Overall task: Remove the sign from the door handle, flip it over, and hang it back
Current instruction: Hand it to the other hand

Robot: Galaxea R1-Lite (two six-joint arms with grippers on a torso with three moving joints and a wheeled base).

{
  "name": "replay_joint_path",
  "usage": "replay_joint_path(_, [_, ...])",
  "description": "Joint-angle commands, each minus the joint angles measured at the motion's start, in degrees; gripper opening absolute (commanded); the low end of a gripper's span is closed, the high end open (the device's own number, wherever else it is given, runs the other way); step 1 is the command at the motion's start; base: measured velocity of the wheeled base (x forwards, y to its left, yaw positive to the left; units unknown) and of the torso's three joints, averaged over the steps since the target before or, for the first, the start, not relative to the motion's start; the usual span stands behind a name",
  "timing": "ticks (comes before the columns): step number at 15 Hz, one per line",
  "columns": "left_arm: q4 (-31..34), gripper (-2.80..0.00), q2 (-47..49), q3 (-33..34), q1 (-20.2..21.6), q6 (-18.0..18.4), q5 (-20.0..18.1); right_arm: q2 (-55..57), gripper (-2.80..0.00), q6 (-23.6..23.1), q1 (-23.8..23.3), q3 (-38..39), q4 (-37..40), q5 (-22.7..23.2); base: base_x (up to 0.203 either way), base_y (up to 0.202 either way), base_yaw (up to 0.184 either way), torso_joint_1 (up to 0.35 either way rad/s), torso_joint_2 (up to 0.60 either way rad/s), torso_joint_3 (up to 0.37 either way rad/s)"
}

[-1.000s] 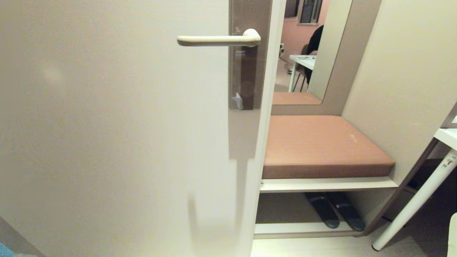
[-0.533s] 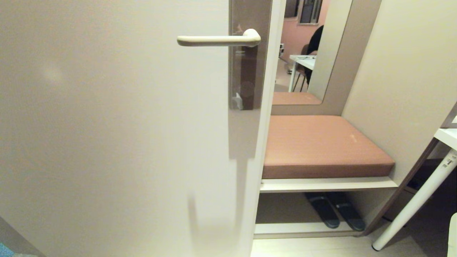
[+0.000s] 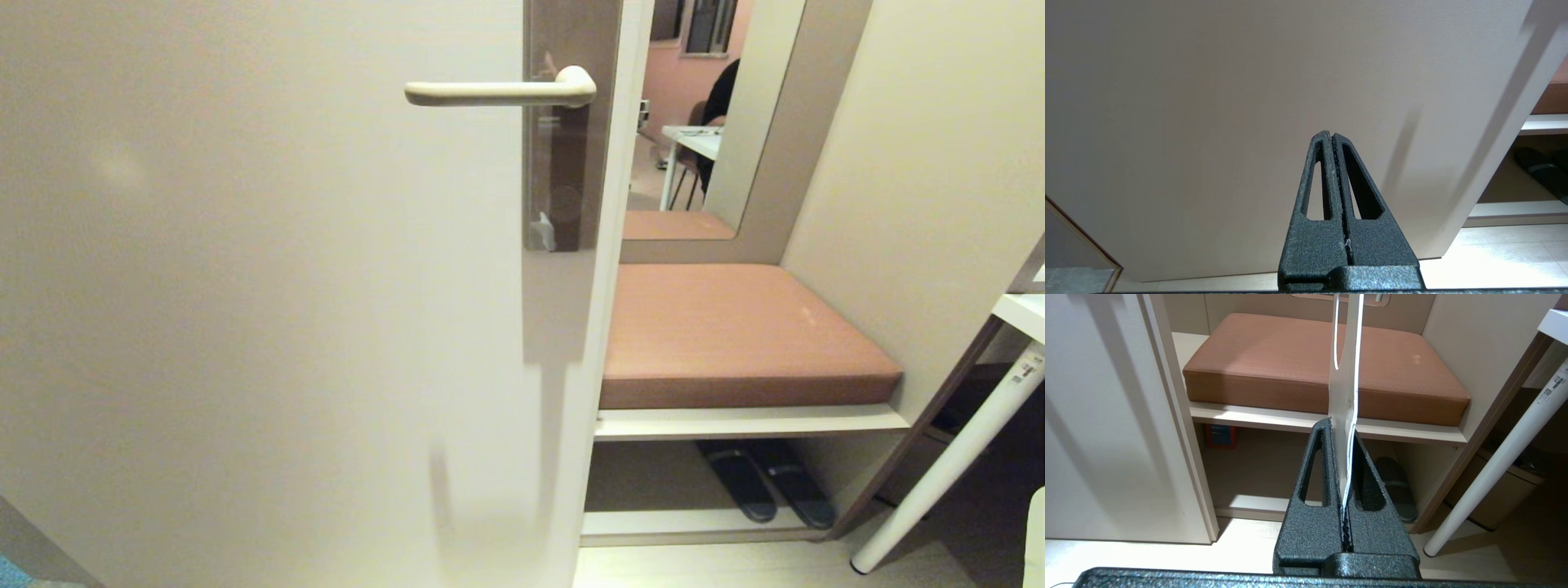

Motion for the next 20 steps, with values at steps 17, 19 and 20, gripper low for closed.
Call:
replay_joint_path(17, [-0.1, -2.8, 0.0, 0.0, 0.0, -1.4, 0.5, 0.1, -2.8, 0.0, 0.0, 0.0, 0.0, 0.0, 0.0, -0.083, 0.0, 0.001, 0.0, 0.002])
replay_joint_path(19, [-0.1, -2.8, 0.0, 0.0, 0.0, -1.4, 0.5, 0.1, -2.8, 0.0, 0.0, 0.0, 0.0, 0.0, 0.0, -0.191, -0.001, 0.0, 0.0, -0.002])
replay_joint_path(20, [-0.1, -2.8, 0.0, 0.0, 0.0, -1.4, 0.5, 0.1, -2.8, 0.0, 0.0, 0.0, 0.0, 0.0, 0.0, -0.191, 0.003, -0.007, 0.0, 0.003])
